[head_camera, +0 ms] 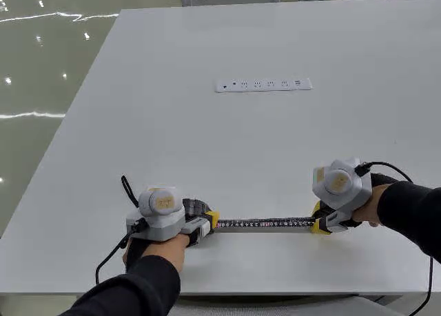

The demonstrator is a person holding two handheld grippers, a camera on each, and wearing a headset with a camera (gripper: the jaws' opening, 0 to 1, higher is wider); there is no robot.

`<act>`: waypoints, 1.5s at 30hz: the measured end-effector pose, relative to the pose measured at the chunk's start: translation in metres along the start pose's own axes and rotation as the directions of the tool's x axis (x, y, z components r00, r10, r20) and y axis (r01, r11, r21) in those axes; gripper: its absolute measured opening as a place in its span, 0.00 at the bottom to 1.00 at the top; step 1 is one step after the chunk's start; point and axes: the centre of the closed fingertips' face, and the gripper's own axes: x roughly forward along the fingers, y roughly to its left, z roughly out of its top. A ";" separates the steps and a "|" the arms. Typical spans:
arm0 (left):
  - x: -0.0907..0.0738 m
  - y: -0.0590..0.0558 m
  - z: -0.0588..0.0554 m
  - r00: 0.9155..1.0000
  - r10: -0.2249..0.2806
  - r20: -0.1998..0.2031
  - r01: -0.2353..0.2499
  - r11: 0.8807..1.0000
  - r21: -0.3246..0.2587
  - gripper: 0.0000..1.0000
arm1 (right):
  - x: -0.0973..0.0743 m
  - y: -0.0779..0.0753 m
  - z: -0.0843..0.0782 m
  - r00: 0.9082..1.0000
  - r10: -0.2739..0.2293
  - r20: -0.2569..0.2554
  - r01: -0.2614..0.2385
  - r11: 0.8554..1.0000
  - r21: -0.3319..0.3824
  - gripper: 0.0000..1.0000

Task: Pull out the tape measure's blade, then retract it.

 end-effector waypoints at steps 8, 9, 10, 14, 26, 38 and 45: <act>0.000 0.000 0.000 1.000 -0.001 0.000 0.001 1.000 0.000 0.61 | 0.002 0.000 0.003 1.000 0.002 -0.001 -0.002 1.000 -0.007 0.11; 0.000 0.000 0.000 1.000 -0.001 0.000 0.001 1.000 -0.001 0.61 | 0.002 0.001 0.004 1.000 0.002 -0.001 -0.002 1.000 -0.006 0.11; 0.000 0.000 0.000 1.000 -0.001 0.001 0.001 1.000 -0.001 0.61 | 0.002 0.001 0.004 1.000 0.002 0.000 -0.002 1.000 -0.006 0.11; 0.000 0.000 0.000 1.000 -0.001 0.000 0.001 1.000 -0.001 0.61 | 0.002 0.001 0.005 1.000 0.002 0.000 -0.002 1.000 -0.008 0.11; 0.000 0.001 0.000 1.000 -0.001 0.001 0.001 1.000 -0.002 0.61 | 0.003 0.002 0.009 1.000 -0.005 0.014 0.005 1.000 0.004 0.11; 0.000 0.001 0.000 1.000 -0.001 0.003 0.001 1.000 -0.003 0.61 | 0.005 0.002 0.012 1.000 -0.004 0.020 0.004 1.000 0.004 0.11; 0.000 0.001 0.000 1.000 -0.002 0.003 0.002 1.000 -0.003 0.61 | 0.006 0.002 0.014 1.000 -0.005 0.025 0.005 1.000 0.006 0.11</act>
